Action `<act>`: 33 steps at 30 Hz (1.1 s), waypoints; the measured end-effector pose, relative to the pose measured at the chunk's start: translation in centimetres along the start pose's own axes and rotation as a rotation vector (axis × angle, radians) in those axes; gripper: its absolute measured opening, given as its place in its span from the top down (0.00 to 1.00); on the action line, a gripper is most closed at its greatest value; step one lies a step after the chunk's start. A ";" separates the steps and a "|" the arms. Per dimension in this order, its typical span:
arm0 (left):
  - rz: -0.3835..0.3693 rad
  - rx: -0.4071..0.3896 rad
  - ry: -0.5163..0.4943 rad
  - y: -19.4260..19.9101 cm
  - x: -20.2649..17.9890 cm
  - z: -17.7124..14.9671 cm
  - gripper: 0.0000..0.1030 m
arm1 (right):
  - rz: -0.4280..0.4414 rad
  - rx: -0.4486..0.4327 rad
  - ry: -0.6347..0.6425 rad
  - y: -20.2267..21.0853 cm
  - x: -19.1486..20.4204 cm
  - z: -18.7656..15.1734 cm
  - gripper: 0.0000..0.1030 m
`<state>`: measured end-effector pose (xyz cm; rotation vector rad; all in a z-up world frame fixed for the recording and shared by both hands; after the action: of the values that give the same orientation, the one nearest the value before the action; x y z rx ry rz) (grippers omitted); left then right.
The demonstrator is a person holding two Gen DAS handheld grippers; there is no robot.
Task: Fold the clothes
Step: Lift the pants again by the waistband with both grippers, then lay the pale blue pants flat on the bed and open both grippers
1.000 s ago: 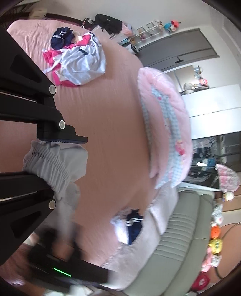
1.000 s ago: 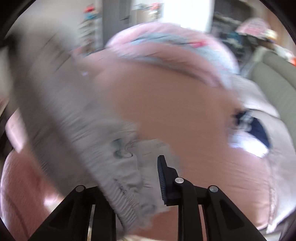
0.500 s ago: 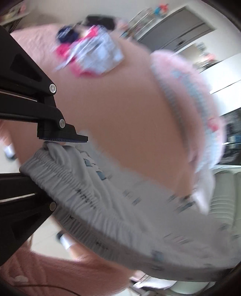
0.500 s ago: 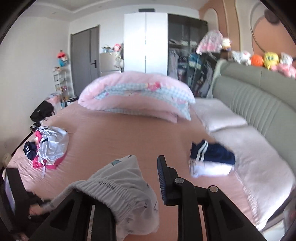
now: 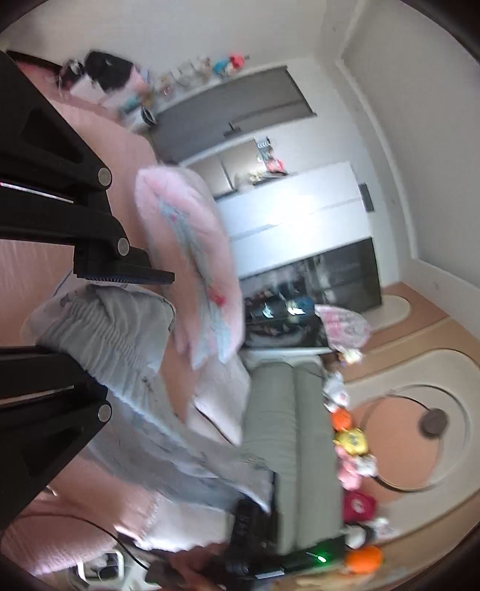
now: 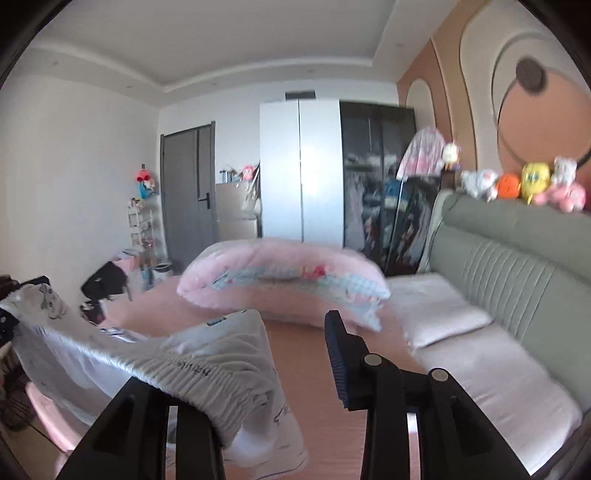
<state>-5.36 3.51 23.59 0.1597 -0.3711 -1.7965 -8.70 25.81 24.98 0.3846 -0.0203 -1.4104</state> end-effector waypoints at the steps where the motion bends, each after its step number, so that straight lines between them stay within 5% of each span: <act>1: -0.019 0.069 0.019 -2.1 0.2 -1.6 0.90 | -0.022 0.036 0.024 -1.2 0.2 -0.5 0.67; 3: -0.046 0.206 0.051 -6.2 0.7 -4.9 0.90 | -0.011 0.137 0.036 -4.5 0.7 -2.4 0.67; 7: 0.039 0.434 0.094 -16.1 1.7 -10.7 0.92 | 0.029 0.357 0.056 -13.4 1.9 -7.9 0.67; 10: 0.069 0.390 0.097 -17.9 2.0 -7.6 0.92 | -0.021 0.435 0.109 -17.8 2.2 -8.3 0.69; 16: 0.072 0.145 0.170 -12.8 3.1 -0.6 0.90 | -0.031 0.208 0.070 -13.2 0.9 -1.4 0.69; 20: 0.071 0.198 0.208 -12.2 2.6 -5.5 0.89 | -0.035 0.079 0.057 -9.4 0.7 1.1 0.68; 24: 0.082 0.456 0.247 -15.2 0.3 -19.0 0.90 | 0.040 0.224 0.083 -10.8 4.1 -7.8 0.68; 29: 0.092 0.882 0.299 -19.6 -1.6 -38.6 0.89 | 0.146 0.625 0.029 -16.1 8.6 -27.4 0.69; 32: 0.052 0.882 0.268 -19.7 -1.9 -40.4 0.86 | 0.195 0.818 -0.068 -16.9 9.6 -34.8 0.69; 33: 0.048 0.861 0.271 -19.6 -1.6 -39.7 0.77 | 0.185 0.814 -0.044 -16.7 9.9 -35.2 0.69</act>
<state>-11.01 2.70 -20.37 0.9734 -0.9207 -1.4384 -14.55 23.28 -14.74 0.9927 -0.6653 -1.1762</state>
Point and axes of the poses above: each gripper's, at about its wrist camera, not at the fingertips, and y roughly against the way its jaws point, x to its left, z to its top, the point moved 5 cm from there along -y, roughly the way its jaws point, and after that the axes turned 11 degrees about y, right-handed, at the moved point
